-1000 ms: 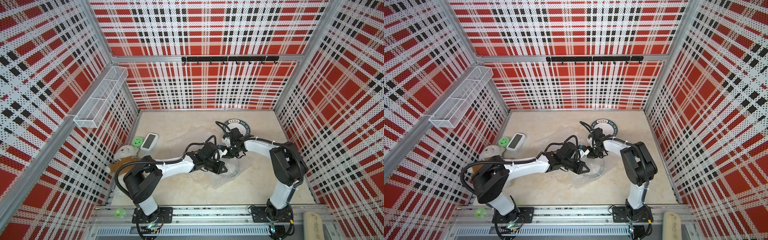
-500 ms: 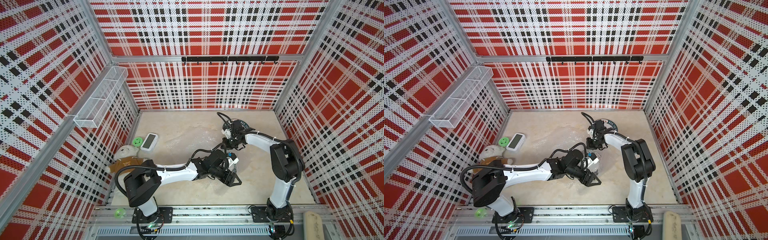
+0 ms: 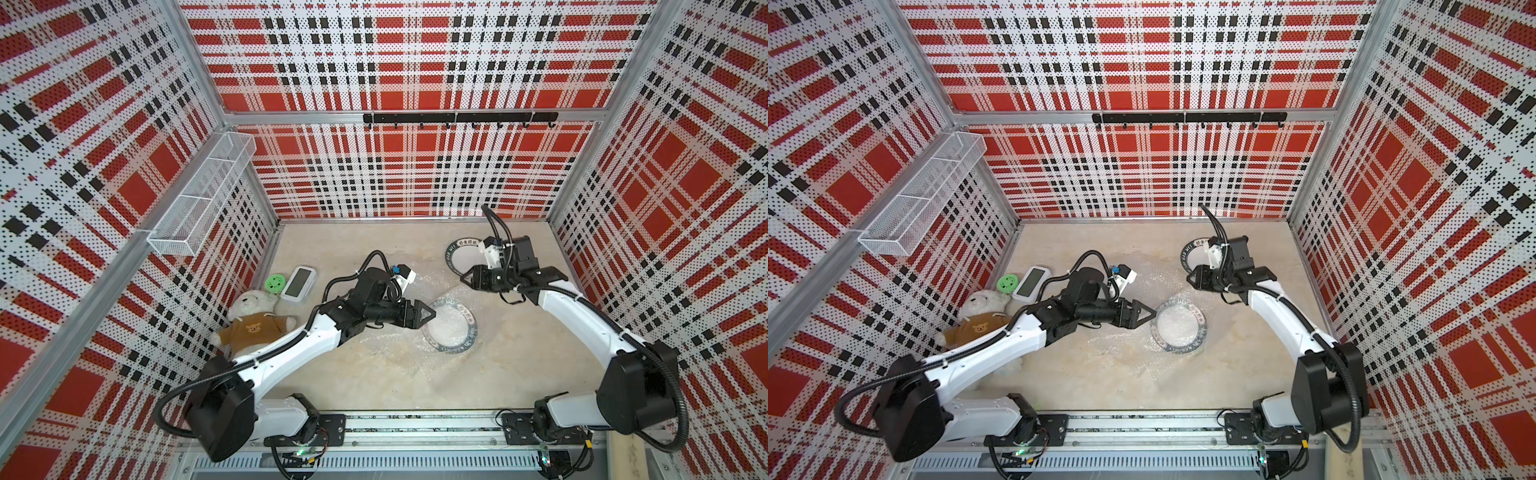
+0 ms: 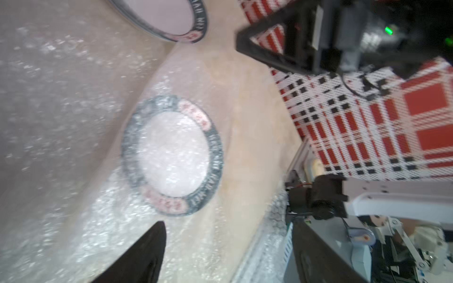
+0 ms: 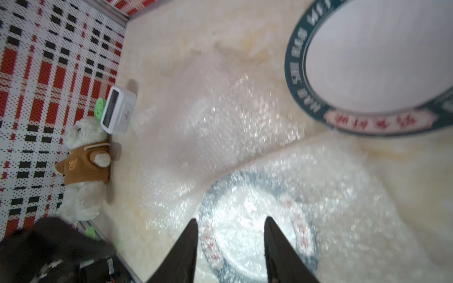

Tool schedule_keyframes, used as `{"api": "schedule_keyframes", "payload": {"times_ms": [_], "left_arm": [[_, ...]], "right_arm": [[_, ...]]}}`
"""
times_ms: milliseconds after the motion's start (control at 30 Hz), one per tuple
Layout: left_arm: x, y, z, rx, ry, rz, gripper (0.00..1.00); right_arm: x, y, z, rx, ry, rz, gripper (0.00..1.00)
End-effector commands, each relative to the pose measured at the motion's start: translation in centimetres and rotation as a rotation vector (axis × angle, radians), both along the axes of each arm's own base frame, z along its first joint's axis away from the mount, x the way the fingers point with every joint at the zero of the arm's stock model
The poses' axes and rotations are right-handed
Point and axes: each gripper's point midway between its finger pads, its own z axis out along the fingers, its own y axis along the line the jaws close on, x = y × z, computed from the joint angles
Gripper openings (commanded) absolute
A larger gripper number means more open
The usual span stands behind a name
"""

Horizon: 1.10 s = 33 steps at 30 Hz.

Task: Unpack dinner plates from bubble wrap
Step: Unwrap the bubble wrap, then pick up the bubble wrap from the bubble wrap.

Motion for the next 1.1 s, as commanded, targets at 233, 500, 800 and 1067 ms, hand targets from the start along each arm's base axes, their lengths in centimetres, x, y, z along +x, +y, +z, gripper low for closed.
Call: {"api": "schedule_keyframes", "payload": {"times_ms": [233,500,800,1067], "left_arm": [[7.0,-2.1,-8.0,0.326,0.046,-0.056,0.72],[8.1,-4.1,-10.5,0.397,0.089,-0.124,0.54],[7.5,-3.8,-12.7,0.430,0.150,-0.139,0.38],[6.6,-2.7,-12.6,0.397,0.184,-0.061,0.13]], "right_arm": [[-6.3,-1.9,-5.6,0.045,0.175,-0.120,0.64],[-6.2,-3.8,-9.5,0.032,0.239,-0.191,0.68],[-4.7,-3.1,-12.1,0.052,0.265,-0.185,0.68],[-0.5,-1.7,-11.8,0.069,0.210,-0.123,0.67]]}}
